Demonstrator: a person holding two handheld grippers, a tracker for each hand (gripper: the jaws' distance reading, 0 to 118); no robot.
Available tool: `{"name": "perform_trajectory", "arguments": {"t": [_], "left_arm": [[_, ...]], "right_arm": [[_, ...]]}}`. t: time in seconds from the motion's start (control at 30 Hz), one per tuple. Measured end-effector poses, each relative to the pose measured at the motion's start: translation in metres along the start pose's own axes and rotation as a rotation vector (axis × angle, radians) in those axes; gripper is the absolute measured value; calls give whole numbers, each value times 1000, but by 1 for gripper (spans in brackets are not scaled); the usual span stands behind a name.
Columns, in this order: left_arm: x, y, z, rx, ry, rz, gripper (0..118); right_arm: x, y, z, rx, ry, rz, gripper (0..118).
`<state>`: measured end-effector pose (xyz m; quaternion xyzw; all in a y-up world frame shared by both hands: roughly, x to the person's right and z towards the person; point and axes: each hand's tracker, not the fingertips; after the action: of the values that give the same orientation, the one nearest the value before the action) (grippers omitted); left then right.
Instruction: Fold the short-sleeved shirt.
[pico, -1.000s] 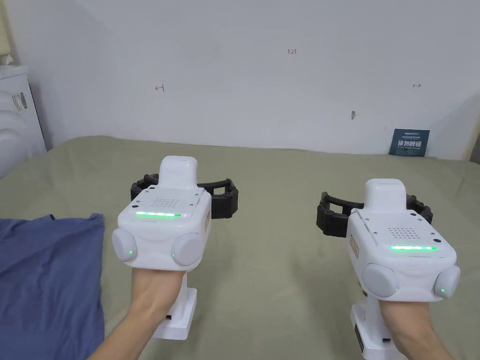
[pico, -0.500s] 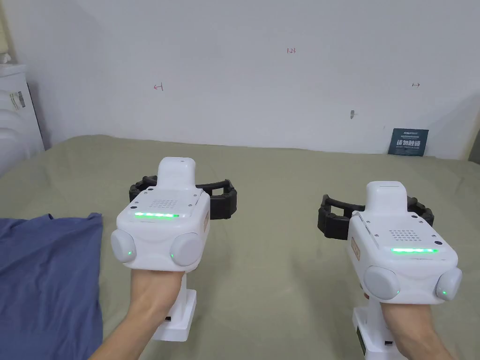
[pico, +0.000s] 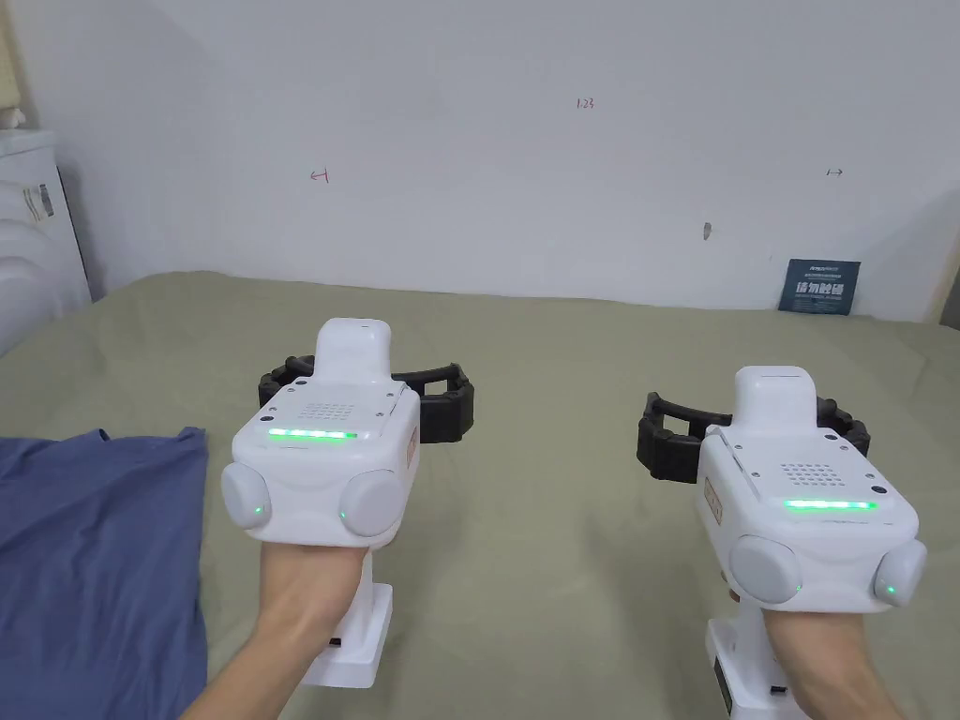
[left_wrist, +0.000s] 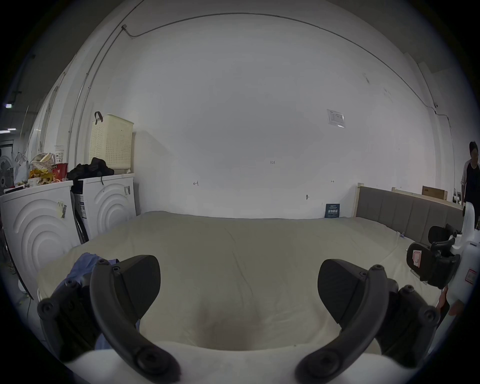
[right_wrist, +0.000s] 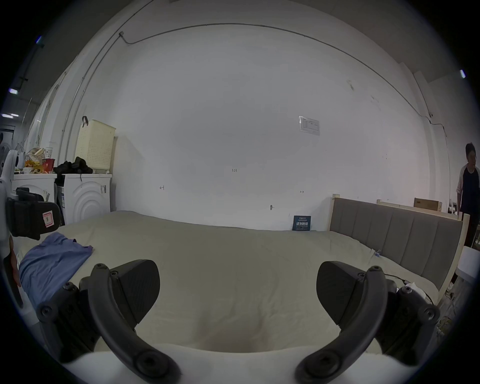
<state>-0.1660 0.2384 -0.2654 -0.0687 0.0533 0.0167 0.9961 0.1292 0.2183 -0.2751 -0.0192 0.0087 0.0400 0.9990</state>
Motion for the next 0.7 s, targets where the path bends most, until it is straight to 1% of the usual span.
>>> {"name": "perform_trajectory", "arguments": {"t": [0.13, 0.2, 0.33, 0.7], "left_arm": [[1, 0, -1, 1, -1, -10, 118], [2, -1, -1, 5, 3, -12, 118], [2, -2, -1, 2, 1, -8, 118], [-1, -3, -3, -13, 34, -2, 118]], "right_arm": [[-1, 0, 0, -2, -2, 5, 118], [-1, 1, -1, -11, -17, 3, 118], [1, 1, -2, -13, -13, -18, 118], [2, -1, -5, -16, -31, -14, 118]]}}
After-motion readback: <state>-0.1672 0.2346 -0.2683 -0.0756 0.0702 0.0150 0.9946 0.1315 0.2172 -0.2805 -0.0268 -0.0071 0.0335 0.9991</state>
